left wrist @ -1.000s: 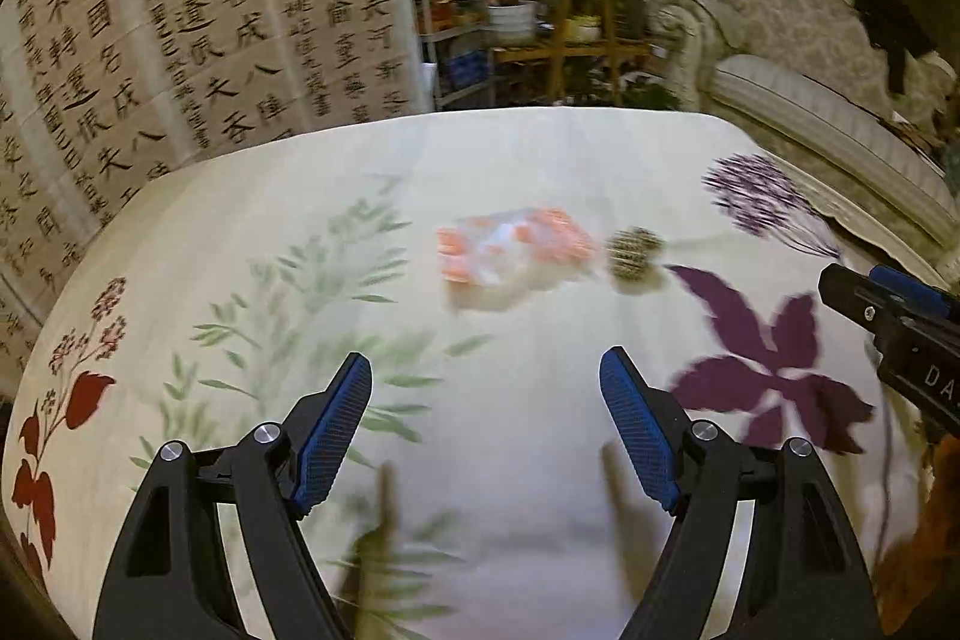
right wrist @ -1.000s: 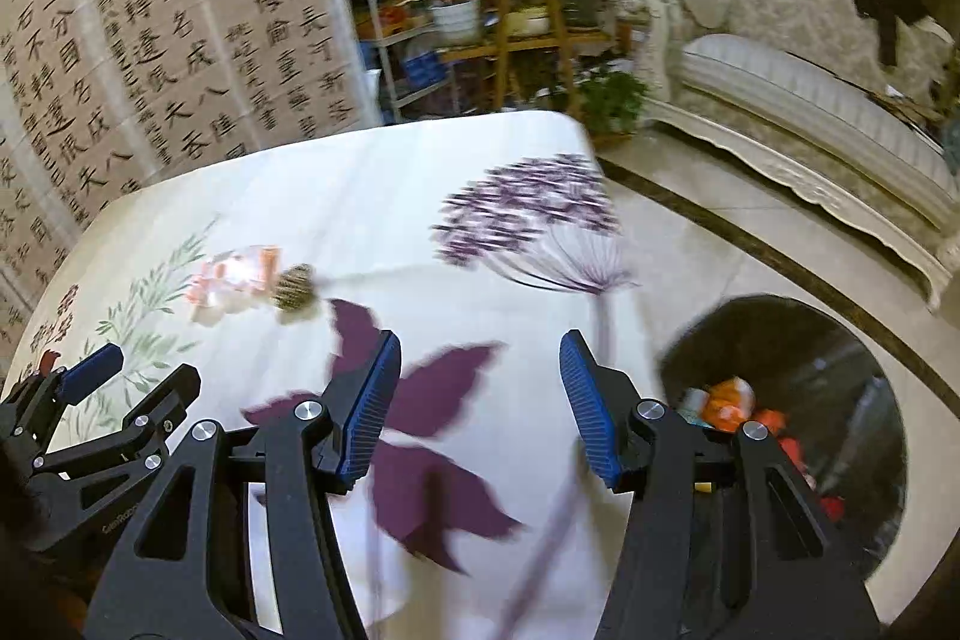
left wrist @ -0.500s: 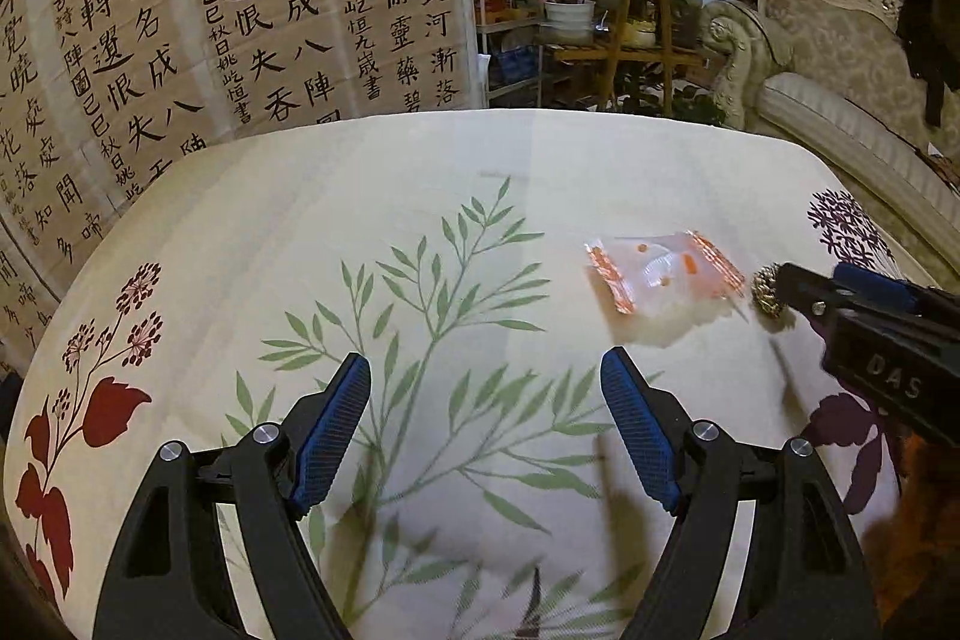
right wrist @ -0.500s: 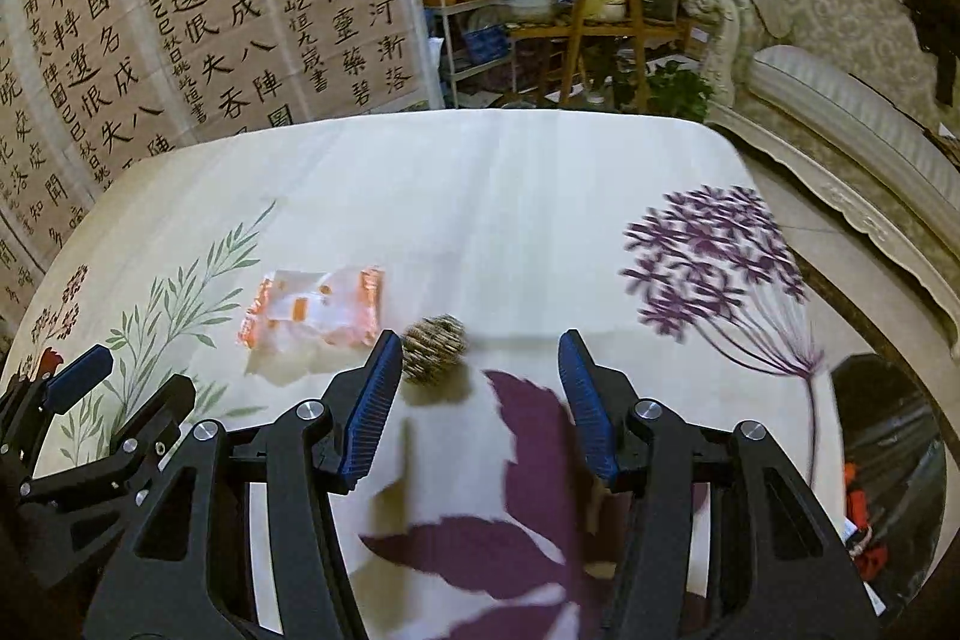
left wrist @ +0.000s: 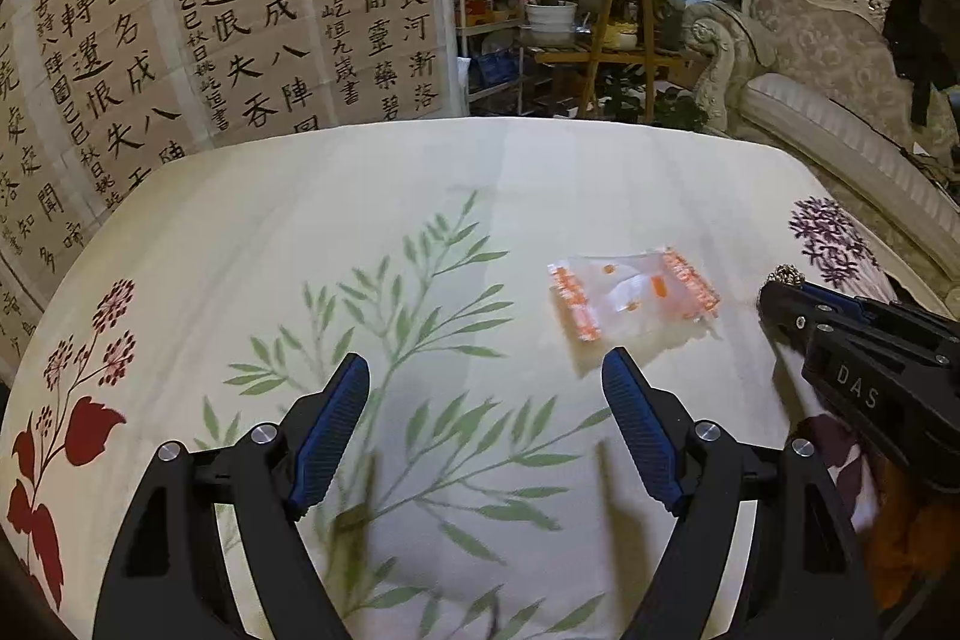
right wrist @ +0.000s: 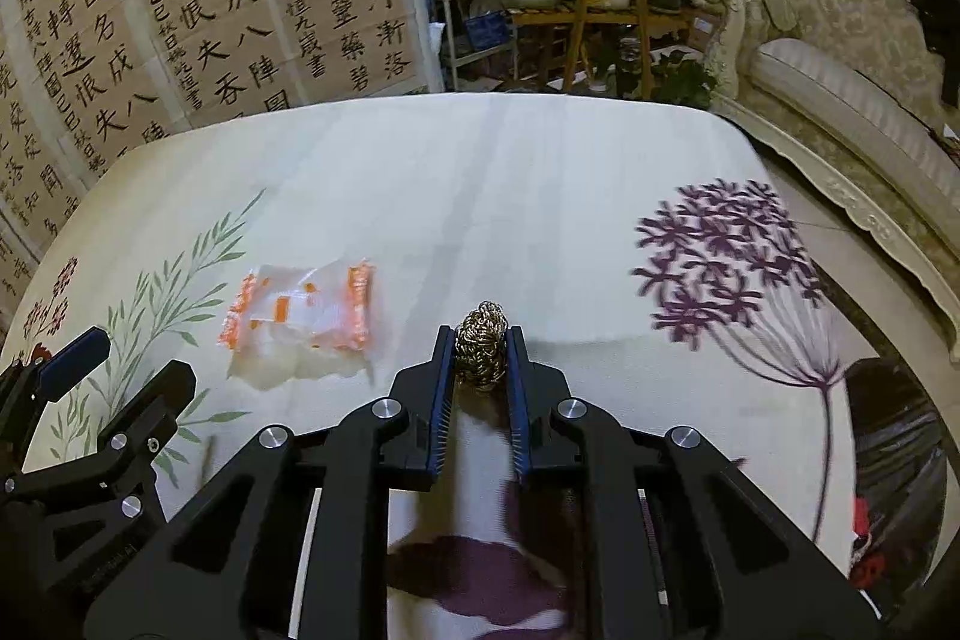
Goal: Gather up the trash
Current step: 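Grasp the gold twine ball with the right gripper, then grasp the clear orange-printed bag with the left gripper while the right gripper holds the ball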
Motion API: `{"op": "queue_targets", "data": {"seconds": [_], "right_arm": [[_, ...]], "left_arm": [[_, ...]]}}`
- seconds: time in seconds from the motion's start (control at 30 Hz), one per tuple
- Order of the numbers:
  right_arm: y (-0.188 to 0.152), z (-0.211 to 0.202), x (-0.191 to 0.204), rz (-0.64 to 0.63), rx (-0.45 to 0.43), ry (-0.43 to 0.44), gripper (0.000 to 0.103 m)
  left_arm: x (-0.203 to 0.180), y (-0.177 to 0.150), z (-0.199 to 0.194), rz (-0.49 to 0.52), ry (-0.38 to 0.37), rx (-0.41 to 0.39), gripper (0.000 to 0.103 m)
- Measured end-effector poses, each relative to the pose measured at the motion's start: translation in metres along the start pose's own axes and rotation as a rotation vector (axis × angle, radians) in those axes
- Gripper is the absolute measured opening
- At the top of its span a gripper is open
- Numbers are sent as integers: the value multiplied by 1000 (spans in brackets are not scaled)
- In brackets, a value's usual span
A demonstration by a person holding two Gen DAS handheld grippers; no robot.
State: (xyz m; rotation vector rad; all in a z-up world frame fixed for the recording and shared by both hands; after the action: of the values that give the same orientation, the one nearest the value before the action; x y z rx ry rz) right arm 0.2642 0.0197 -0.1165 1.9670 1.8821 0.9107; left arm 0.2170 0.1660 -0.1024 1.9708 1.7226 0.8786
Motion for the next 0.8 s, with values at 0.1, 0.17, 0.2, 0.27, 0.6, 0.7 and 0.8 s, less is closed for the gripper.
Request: {"op": "queue_targets", "data": {"seconds": [0.1,0.17,0.2,0.27,0.6,0.7,0.8], "right_arm": [[3,-4,-13,11,-14,-15,16],[5,-5,-20,15,-18,-23,16],[6,-6,-24,18,-21,-27,16],[7,-6,-30,21,-23,-30,16],[16,-7,-48,33,-33,-31,16],[17,-5,-48,34,-32,-27,16],[15,-5,-50,36,-29,-22,16]], "left_arm": [[-9,8,1,10,-13,-7,79],[-16,14,1,20,-18,-14,79],[-19,17,2,24,-22,-16,79],[-27,23,4,31,-32,-19,79],[-47,40,24,63,-31,8,81],[-48,42,31,64,-26,24,82],[-51,40,39,84,-22,49,83]]}}
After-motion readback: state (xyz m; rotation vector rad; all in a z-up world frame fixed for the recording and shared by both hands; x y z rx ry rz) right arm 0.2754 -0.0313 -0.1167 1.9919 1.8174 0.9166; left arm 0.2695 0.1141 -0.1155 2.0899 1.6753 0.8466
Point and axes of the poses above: each gripper's, at about its wrist camera, not at the fingertips, and z roughly the way its jaws point, x to its left, y to its top, the point moved 10 cm from there along z, roughly the way its jaws point, and after that the axes turned 15 degrees about z, right-handed, at the moved point
